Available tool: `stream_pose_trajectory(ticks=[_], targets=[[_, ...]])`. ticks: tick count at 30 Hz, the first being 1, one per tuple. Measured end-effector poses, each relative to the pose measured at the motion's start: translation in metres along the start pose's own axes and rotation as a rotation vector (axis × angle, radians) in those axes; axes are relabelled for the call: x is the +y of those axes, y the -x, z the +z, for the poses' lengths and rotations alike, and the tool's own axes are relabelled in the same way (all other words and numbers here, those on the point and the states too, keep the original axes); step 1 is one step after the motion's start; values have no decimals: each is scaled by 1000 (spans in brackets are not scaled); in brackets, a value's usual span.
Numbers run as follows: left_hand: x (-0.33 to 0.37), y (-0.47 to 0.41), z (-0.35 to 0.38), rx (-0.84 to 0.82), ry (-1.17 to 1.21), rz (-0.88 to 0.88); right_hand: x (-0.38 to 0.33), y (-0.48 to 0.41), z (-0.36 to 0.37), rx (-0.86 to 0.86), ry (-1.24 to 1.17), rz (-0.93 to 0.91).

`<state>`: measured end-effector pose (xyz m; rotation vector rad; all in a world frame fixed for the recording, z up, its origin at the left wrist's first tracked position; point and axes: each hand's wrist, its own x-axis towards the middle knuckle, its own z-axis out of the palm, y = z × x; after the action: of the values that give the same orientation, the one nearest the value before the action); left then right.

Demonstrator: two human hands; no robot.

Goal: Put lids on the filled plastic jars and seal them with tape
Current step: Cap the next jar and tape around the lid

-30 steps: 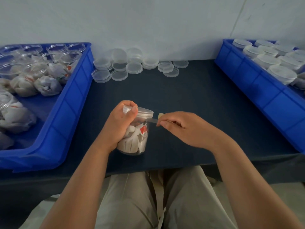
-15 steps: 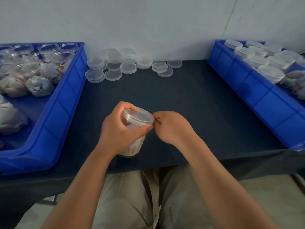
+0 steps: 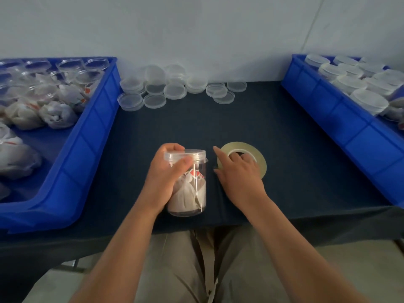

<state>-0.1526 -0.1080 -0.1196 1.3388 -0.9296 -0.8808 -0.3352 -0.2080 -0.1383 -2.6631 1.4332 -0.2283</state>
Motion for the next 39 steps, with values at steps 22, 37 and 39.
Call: stream_pose_trajectory(ticks=[22,37,39], targets=[[-11,5,4,-156,286,-44,-65,26,-2,8,-1771,142],[-3,9,6,-128,-88,149,-29,29,-38,-37,-1004,-148],[0,8,13,-141,-154,207,-28,29,-49,-28,-679,-204]])
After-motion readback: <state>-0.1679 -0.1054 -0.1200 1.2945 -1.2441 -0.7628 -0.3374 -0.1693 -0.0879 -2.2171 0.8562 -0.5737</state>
